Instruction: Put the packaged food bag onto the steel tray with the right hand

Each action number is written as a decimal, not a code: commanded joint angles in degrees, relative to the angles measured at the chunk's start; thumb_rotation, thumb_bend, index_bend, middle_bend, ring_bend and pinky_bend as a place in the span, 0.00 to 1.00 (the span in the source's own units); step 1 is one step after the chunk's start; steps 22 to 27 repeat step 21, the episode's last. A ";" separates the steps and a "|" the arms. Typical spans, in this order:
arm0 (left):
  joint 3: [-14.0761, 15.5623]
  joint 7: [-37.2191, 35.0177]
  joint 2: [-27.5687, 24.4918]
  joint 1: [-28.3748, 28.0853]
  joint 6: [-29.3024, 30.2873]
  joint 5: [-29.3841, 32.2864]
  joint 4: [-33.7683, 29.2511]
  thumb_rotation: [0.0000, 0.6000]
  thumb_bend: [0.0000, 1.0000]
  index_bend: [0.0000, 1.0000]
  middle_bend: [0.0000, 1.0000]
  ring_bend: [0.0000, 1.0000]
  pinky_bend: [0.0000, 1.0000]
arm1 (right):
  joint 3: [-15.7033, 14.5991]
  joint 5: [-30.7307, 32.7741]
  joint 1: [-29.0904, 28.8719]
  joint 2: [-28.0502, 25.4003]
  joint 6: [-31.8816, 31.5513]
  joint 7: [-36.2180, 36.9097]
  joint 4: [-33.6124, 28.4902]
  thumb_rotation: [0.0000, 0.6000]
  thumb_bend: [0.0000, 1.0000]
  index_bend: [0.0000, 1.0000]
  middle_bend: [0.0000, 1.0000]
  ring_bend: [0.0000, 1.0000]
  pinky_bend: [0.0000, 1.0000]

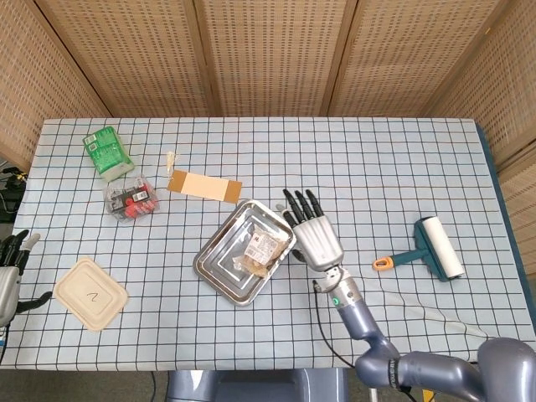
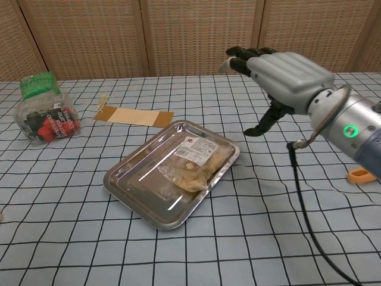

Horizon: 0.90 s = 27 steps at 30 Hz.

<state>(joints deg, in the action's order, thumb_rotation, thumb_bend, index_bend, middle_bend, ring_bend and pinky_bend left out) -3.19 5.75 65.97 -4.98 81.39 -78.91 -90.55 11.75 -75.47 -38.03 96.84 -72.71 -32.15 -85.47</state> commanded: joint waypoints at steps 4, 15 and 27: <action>0.09 1.00 0.27 0.10 0.43 -0.24 -0.10 1.00 0.04 0.00 0.00 0.00 0.00 | -7.50 -6.09 9.92 -13.87 -7.96 4.87 -5.74 1.00 0.15 0.12 0.00 0.00 0.00; 0.34 2.34 1.11 0.37 1.26 -0.76 0.71 1.00 0.04 0.00 0.00 0.00 0.00 | -14.38 -11.67 20.70 -19.40 -16.04 17.13 1.79 1.00 0.13 0.06 0.00 0.00 0.00; 0.03 1.80 0.82 0.78 1.93 -0.41 0.49 1.00 0.04 0.00 0.00 0.00 0.00 | -15.31 -13.45 23.66 -19.63 -17.87 21.78 5.22 1.00 0.13 0.06 0.00 0.00 0.00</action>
